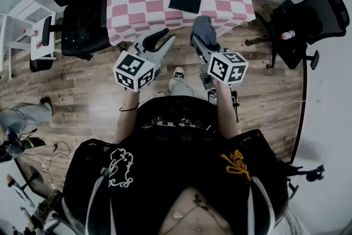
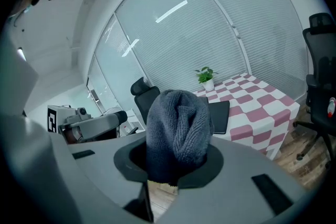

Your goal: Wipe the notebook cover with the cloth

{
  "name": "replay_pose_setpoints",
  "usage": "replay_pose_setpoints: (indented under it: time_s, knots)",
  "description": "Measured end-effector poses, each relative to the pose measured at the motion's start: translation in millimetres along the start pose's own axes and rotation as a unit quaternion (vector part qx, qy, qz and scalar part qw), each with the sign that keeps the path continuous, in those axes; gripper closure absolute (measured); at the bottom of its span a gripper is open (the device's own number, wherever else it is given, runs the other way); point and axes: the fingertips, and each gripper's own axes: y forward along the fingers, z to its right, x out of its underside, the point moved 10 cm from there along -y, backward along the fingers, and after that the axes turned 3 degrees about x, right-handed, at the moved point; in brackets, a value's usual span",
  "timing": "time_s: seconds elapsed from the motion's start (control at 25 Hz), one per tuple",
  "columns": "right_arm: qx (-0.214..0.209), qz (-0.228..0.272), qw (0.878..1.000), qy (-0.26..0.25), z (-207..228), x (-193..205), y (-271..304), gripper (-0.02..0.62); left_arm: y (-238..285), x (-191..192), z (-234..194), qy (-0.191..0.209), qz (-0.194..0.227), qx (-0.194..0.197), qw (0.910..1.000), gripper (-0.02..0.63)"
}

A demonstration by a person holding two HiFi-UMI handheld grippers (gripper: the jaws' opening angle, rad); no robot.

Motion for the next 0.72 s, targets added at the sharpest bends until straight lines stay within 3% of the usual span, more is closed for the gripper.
replay_pose_setpoints:
  time_s: [0.4,0.72]
  knots:
    - [-0.022,-0.001,1.000,0.018,65,-34,23,0.522,67,-17,-17,0.007,-0.020,-0.022,0.9995,0.492]
    - [-0.046,-0.013,0.999,0.025,86,-42,34,0.522,82,-20,-17,0.012,-0.036,-0.046,0.9982,0.492]
